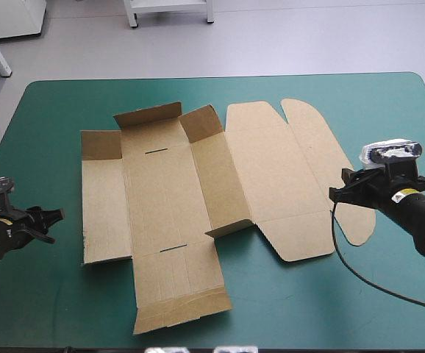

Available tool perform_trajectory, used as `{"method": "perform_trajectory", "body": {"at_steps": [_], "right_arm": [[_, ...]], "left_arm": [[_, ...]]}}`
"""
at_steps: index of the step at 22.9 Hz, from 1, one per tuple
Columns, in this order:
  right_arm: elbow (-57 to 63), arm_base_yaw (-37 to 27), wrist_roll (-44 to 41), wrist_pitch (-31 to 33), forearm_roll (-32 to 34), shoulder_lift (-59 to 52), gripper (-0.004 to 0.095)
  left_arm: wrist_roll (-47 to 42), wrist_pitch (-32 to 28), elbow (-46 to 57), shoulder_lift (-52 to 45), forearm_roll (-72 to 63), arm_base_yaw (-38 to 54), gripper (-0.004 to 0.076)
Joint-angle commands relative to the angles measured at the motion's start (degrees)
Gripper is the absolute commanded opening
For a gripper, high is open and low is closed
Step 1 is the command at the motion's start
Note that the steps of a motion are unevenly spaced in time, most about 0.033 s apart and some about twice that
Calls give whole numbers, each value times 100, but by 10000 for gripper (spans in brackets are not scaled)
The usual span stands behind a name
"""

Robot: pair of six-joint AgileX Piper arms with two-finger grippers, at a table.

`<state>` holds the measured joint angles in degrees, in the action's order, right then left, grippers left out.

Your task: Fold the box

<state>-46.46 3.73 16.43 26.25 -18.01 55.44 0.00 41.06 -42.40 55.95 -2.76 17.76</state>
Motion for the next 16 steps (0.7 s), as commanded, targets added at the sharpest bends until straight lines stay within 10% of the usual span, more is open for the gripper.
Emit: {"method": "perform_trajectory", "body": {"at_steps": [1, 16], "right_arm": [[-379, 35, 45, -193, -58, 115, 445], [-501, 35, 45, -95, -70, 255, 492]], "left_arm": [[720, -229, -206, 211, -961, 699, 369], [3345, 1265, 43, 2243, -4312, 1423, 369]]}}
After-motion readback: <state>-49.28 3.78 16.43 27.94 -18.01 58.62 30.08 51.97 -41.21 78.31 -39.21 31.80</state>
